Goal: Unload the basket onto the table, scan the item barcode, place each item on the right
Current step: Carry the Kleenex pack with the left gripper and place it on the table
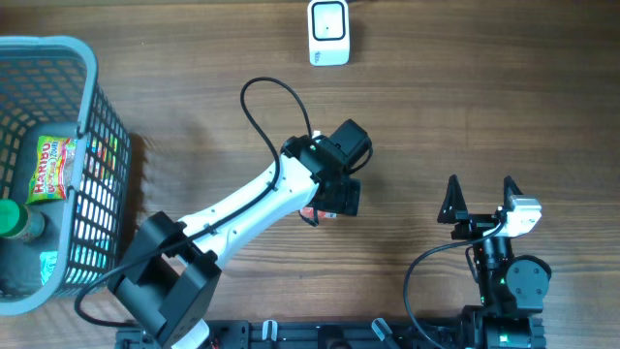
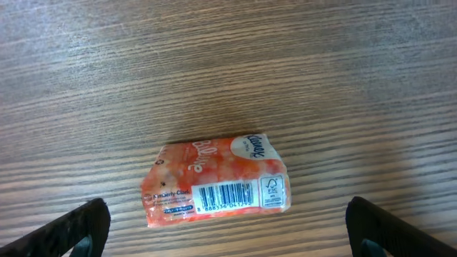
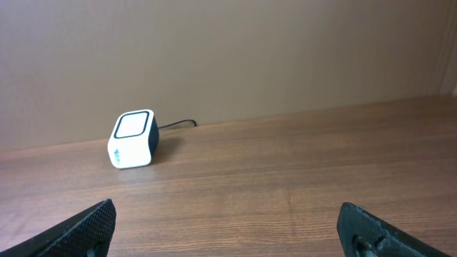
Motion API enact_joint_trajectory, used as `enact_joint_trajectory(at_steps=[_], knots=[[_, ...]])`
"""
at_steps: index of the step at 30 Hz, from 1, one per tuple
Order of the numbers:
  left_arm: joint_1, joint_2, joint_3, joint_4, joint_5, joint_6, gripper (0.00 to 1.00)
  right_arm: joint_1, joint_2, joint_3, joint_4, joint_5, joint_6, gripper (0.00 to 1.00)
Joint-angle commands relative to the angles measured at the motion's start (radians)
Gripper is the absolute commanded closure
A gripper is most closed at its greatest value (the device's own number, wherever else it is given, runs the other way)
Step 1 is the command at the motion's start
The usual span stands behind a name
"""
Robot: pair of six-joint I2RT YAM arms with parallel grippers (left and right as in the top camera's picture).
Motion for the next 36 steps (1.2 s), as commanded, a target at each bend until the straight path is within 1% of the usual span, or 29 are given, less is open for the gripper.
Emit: enact_joint_trajectory(at_steps=[1, 6, 7, 10, 12, 13, 15, 17, 19, 21, 23, 24, 26, 28, 31, 34, 36], knots=[[0.018, 0.058, -0.008, 0.002, 0.002, -0.033, 0.00, 0.004, -0.006, -0.001, 0.003, -0.009, -0.010, 0.00], [0.019, 0.121, -0.008, 0.010, 0.002, -0.033, 0.00, 0.004, -0.006, -0.001, 0.003, -0.009, -0.011, 0.00], [0.019, 0.128, -0.008, 0.011, 0.005, -0.033, 0.03, 0.004, -0.006, -0.001, 0.003, -0.009, -0.010, 0.00], [0.019, 0.133, -0.008, 0.012, 0.006, -0.033, 0.27, 0.004, -0.006, -0.001, 0.003, -0.009, -0.010, 0.00], [0.019, 0.133, -0.008, 0.009, 0.017, -0.033, 0.48, 0.004, -0.006, -0.001, 0.003, -0.009, -0.010, 0.00], [0.019, 0.133, -0.008, 0.005, 0.017, -0.029, 0.53, 0.004, -0.006, -0.001, 0.003, -0.009, -0.011, 0.00], [0.021, 0.132, -0.008, 0.004, 0.007, -0.024, 0.53, 0.004, -0.006, -0.001, 0.003, -0.009, -0.010, 0.00], [0.044, 0.132, 0.010, -0.010, -0.036, -0.021, 0.53, 0.004, -0.006, -0.001, 0.003, -0.009, -0.011, 0.00], [0.088, 0.129, 0.071, -0.055, -0.101, -0.012, 0.53, 0.004, -0.006, -0.001, 0.003, -0.009, -0.010, 0.00], [0.138, 0.127, 0.150, -0.066, -0.122, 0.036, 0.51, 0.004, -0.006, -0.001, 0.003, -0.009, -0.010, 0.00], [0.194, 0.126, 0.231, -0.040, -0.126, 0.039, 0.51, 0.004, -0.006, -0.001, 0.003, -0.009, -0.010, 0.00], [0.216, 0.126, 0.243, 0.004, -0.125, 0.037, 0.51, 0.004, -0.006, -0.001, 0.003, -0.008, -0.010, 0.00], [0.232, 0.127, 0.235, 0.076, -0.118, 0.027, 0.51, 0.004, -0.006, -0.001, 0.003, -0.009, -0.010, 0.00], [0.223, 0.127, 0.219, 0.110, -0.123, 0.027, 0.52, 0.004, -0.006, -0.001, 0.003, -0.009, -0.010, 0.00], [0.208, 0.127, 0.145, 0.219, -0.213, 0.027, 0.52, 0.004, -0.006, -0.001, 0.003, -0.009, -0.010, 0.00], [0.201, 0.127, 0.062, 0.286, -0.224, 0.027, 0.52, 0.004, -0.006, -0.001, 0.003, -0.009, -0.011, 0.00], [0.198, 0.127, 0.004, 0.329, -0.227, 0.027, 0.39, 0.004, -0.006, -0.001, 0.003, -0.009, -0.011, 0.00]])
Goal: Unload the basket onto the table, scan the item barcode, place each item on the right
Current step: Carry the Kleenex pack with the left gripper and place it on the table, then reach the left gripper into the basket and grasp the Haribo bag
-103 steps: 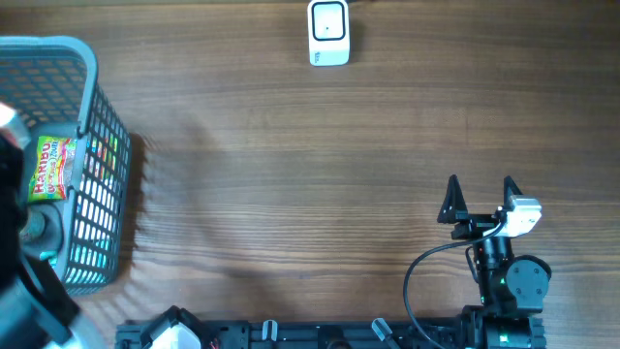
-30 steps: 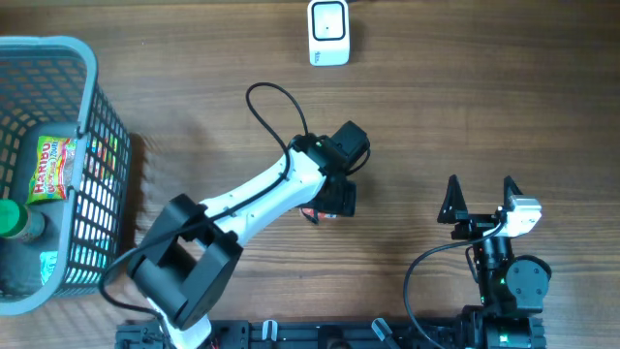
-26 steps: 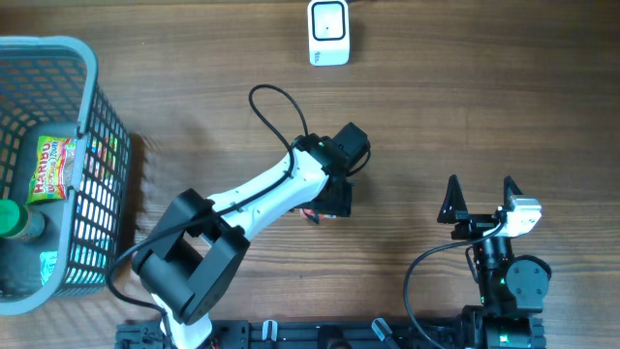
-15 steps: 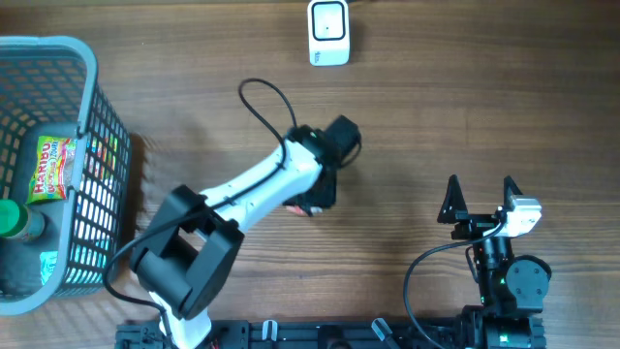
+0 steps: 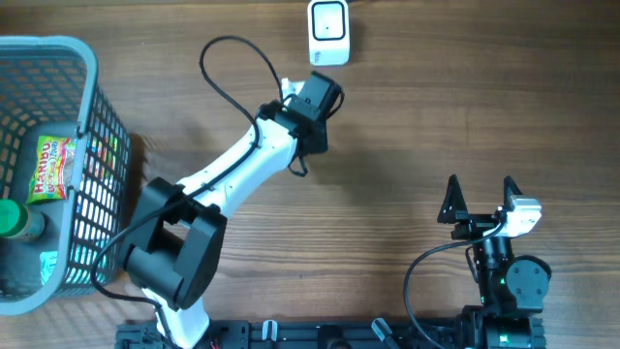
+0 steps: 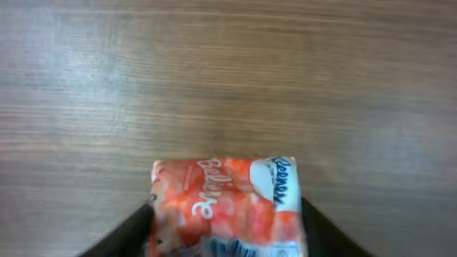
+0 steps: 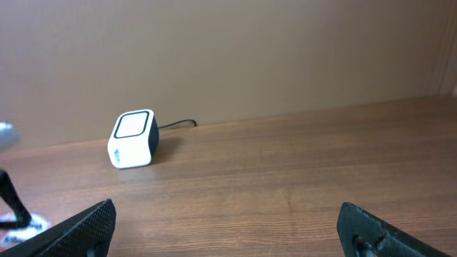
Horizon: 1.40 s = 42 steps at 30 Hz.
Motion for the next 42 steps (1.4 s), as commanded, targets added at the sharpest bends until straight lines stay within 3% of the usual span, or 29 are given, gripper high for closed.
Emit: enact_joint_trajectory(at_steps=[1, 6, 14, 16, 19, 22, 25, 27, 29, 35, 42], knots=[[-0.006, 0.003, -0.078, 0.036, -0.053, 0.007, 0.00, 0.004, -0.006, -0.001, 0.003, -0.008, -0.010, 0.00], [-0.026, -0.078, -0.078, 0.000, -0.064, 0.011, 0.00, 0.004, -0.006, -0.001, 0.003, -0.008, -0.011, 0.00], [0.006, -0.612, -0.074, -0.024, -0.233, 0.011, 0.00, 0.004, -0.006, -0.001, 0.003, -0.008, -0.010, 0.00], [0.087, -0.726, -0.065, -0.053, -0.232, 0.011, 0.00, 0.004, -0.006, -0.001, 0.003, -0.008, -0.011, 0.00], [0.367, -0.896, -0.062, -0.108, -0.228, 0.011, 0.00, 0.004, -0.006, -0.001, 0.003, -0.008, -0.010, 0.00], [0.650, -0.937, -0.062, -0.119, -0.131, -0.010, 0.00, 0.004, -0.006, -0.001, 0.003, -0.008, -0.010, 0.00], [0.938, -0.884, -0.063, -0.111, 0.077, -0.128, 0.00, 0.004, -0.006, -0.001, 0.003, -0.008, -0.010, 0.00], [1.099, -0.801, -0.063, -0.067, 0.206, -0.137, 0.00, 0.004, -0.006, -0.001, 0.003, -0.008, -0.010, 0.00], [1.184, -0.686, -0.063, -0.037, 0.237, -0.145, 0.00, 0.004, -0.006, -0.001, 0.003, -0.008, -0.011, 0.00], [1.202, -0.327, -0.063, -0.001, 0.271, -0.126, 0.00, 0.004, -0.006, -0.001, 0.003, -0.008, -0.010, 0.00], [1.202, -0.124, -0.063, 0.051, 0.240, -0.121, 0.00, 0.004, -0.006, -0.001, 0.003, -0.008, -0.010, 0.00]])
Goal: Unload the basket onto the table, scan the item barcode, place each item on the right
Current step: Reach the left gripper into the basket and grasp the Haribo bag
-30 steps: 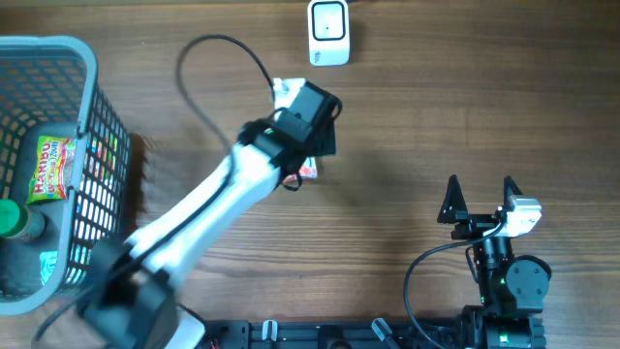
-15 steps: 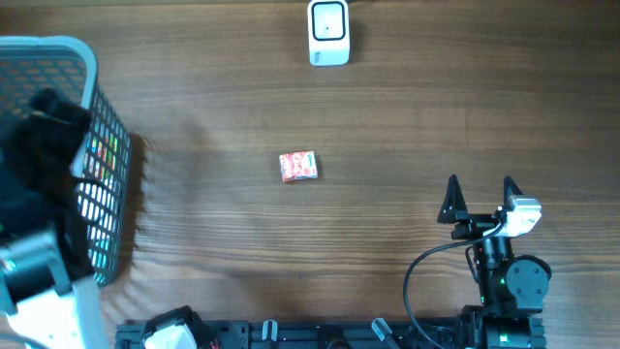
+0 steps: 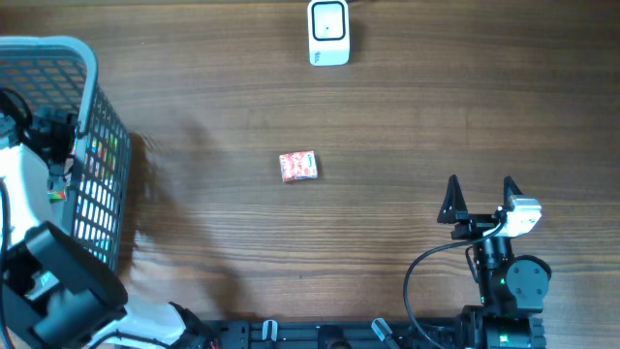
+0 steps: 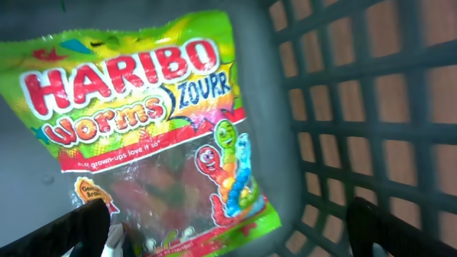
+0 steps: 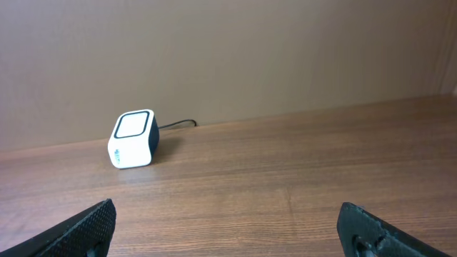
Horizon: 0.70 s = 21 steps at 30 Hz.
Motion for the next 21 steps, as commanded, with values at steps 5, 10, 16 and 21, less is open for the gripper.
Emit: enact_joint_trajectory(at_steps=[5, 10, 16, 21], knots=[[0.004, 0.117, 0.006, -0.036, -0.048, 0.011, 0.00, 0.003, -0.006, -0.001, 0.003, -0.008, -0.011, 0.00], [0.004, 0.133, 0.006, -0.046, -0.116, 0.011, 0.00, 0.003, -0.006, -0.001, 0.003, -0.008, -0.010, 0.00], [-0.021, 0.288, 0.006, -0.023, -0.078, 0.014, 0.28, 0.003, -0.006, -0.001, 0.003, -0.008, -0.010, 0.00], [-0.012, 0.195, 0.091, -0.121, -0.068, 0.016, 0.91, 0.003, -0.006, -0.001, 0.003, -0.008, -0.011, 0.00]])
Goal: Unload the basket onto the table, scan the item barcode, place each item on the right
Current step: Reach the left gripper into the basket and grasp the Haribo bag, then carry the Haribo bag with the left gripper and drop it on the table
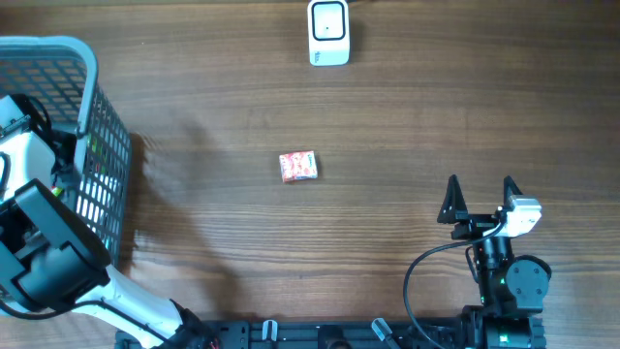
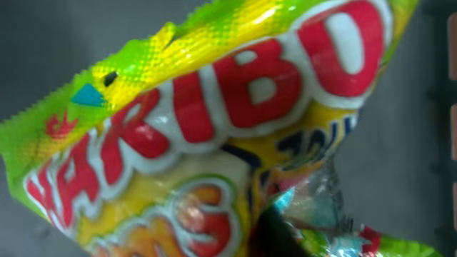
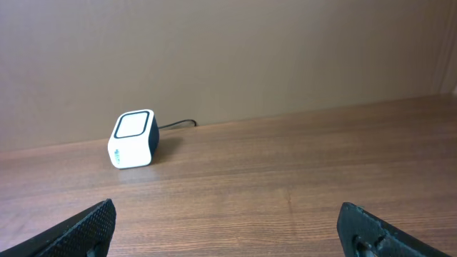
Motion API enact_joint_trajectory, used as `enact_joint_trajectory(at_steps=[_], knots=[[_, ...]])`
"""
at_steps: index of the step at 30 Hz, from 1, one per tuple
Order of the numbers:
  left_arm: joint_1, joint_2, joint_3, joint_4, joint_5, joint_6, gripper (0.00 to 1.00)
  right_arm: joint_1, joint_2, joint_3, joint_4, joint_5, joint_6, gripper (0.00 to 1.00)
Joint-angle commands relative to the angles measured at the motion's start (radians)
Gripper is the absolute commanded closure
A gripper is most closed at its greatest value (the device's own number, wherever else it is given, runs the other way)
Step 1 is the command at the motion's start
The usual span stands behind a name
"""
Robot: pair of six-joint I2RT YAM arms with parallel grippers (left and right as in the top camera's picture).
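A green and yellow Haribo worms bag [image 2: 214, 128] fills the left wrist view, seen from very near and creased. My left gripper [image 2: 243, 239] is pressed into the bag, and one dark finger [image 2: 275, 232] shows near the middle where the foil bunches. Overhead, the left arm [image 1: 24, 160] reaches down into the grey basket [image 1: 92, 107], which hides the gripper. The white scanner [image 1: 328, 32] stands at the far edge of the table. My right gripper [image 1: 480, 199] rests open near the front right, holding nothing.
A small orange tissue pack [image 1: 297, 166] lies on the wood in the middle of the table. The scanner [image 3: 133, 138], with its cable, also shows in the right wrist view against the back wall.
My left gripper was open a little above the Haribo bag in the basket. Now it is down on the bag with the foil bunched at its finger. The right arm and the tissue pack have not moved.
My left gripper was open over the tissue pack at mid table. Then it was shut on the pack, close to the scanner. Later the pack lay on the table and the gripper was open in the basket over the Haribo bag, where it now grips.
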Motion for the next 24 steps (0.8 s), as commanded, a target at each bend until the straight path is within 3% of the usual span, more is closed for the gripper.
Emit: enact_joint_trajectory(at_steps=[1, 6, 12, 14, 16, 19, 21, 24], knots=[[0.006, -0.047, 0.075, -0.116, 0.037, 0.003, 0.92, 0.003, -0.006, -0.001, 0.003, -0.008, -0.011, 0.00], [0.047, -0.256, 0.322, -0.266, 0.003, 0.024, 0.92, 0.003, -0.006, -0.001, 0.003, -0.008, -0.011, 0.00], [0.057, -0.570, 0.343, -0.287, 0.041, 0.020, 0.92, 0.003, -0.006, -0.001, 0.003, -0.008, -0.010, 0.00], [0.057, -0.661, 0.343, -0.286, 0.177, 0.020, 0.92, 0.003, -0.006, -0.001, 0.003, -0.008, -0.010, 0.00], [0.032, -0.757, 0.343, -0.292, 0.483, 0.022, 0.91, 0.003, -0.006, -0.001, 0.003, -0.008, -0.011, 0.00], [-0.093, -0.797, 0.341, -0.360, 0.653, 0.080, 0.94, 0.003, -0.006, -0.001, 0.003, -0.008, -0.011, 0.00], [-0.304, -0.795, 0.319, -0.423, 0.619, 0.178, 0.96, 0.003, -0.006, -0.001, 0.003, -0.008, -0.011, 0.00], [-0.566, -0.756, 0.270, -0.443, 0.483, 0.182, 0.96, 0.003, -0.006, -0.001, 0.003, -0.008, -0.010, 0.00]])
